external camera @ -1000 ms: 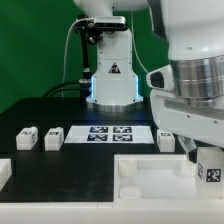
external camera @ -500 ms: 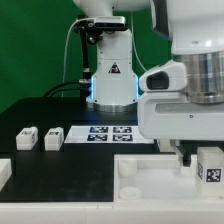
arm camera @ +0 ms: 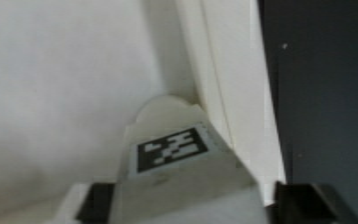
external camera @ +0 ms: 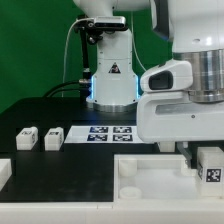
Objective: Assemble one leg
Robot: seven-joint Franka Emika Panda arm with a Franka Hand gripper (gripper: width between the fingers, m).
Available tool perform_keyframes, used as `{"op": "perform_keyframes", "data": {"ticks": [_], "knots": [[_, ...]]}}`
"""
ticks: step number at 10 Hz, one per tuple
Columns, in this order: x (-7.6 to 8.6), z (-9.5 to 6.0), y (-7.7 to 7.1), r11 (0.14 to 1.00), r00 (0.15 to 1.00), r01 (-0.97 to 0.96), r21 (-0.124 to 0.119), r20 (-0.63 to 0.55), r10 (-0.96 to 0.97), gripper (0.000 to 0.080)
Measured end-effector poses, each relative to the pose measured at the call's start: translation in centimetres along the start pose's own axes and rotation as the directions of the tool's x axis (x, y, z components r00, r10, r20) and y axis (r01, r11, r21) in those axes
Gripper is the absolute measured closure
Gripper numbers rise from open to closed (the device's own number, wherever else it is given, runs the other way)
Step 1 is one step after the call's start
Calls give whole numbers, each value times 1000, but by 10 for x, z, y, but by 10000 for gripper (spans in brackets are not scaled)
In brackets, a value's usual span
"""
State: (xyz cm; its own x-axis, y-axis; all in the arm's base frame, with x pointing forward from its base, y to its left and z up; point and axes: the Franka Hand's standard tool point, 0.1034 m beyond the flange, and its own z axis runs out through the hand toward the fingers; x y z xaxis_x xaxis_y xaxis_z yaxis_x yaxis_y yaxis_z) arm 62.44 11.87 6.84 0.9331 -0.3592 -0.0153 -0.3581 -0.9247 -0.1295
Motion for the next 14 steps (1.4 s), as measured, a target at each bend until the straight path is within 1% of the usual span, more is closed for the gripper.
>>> {"op": "perform_keyframes", "data": {"ticks": [1, 2, 3, 4, 5, 6, 7, 8, 9, 10, 11, 12, 13, 14], "knots": [[0, 1, 2, 994, 994, -112, -2, 1, 112, 502], [0, 1, 1, 977, 977, -212, -1, 1, 212, 502], [0, 1, 1, 940, 940, -340, 2, 8, 340, 502], [-1, 1, 0, 831, 831, -556, 0, 18, 556, 502], [-2, 2, -2, 703, 703, -711, 3, 34, 710, 503], [-2, 2, -3, 577, 576, -817, 9, 62, 815, 503], [0, 2, -3, 438, 436, -899, 5, 87, 896, 503], [1, 2, -3, 344, 342, -939, 2, 106, 934, 506], [2, 2, -2, 287, 285, -958, -2, 117, 951, 506], [1, 2, -3, 250, 247, -968, -7, 117, 962, 506], [1, 2, -3, 278, 276, -960, -5, 117, 954, 506], [1, 2, -3, 341, 339, -940, 2, 115, 934, 506], [-1, 3, -3, 466, 464, -885, 7, 102, 880, 327], [-1, 3, -3, 599, 598, -801, 16, 93, 796, 212]]}}
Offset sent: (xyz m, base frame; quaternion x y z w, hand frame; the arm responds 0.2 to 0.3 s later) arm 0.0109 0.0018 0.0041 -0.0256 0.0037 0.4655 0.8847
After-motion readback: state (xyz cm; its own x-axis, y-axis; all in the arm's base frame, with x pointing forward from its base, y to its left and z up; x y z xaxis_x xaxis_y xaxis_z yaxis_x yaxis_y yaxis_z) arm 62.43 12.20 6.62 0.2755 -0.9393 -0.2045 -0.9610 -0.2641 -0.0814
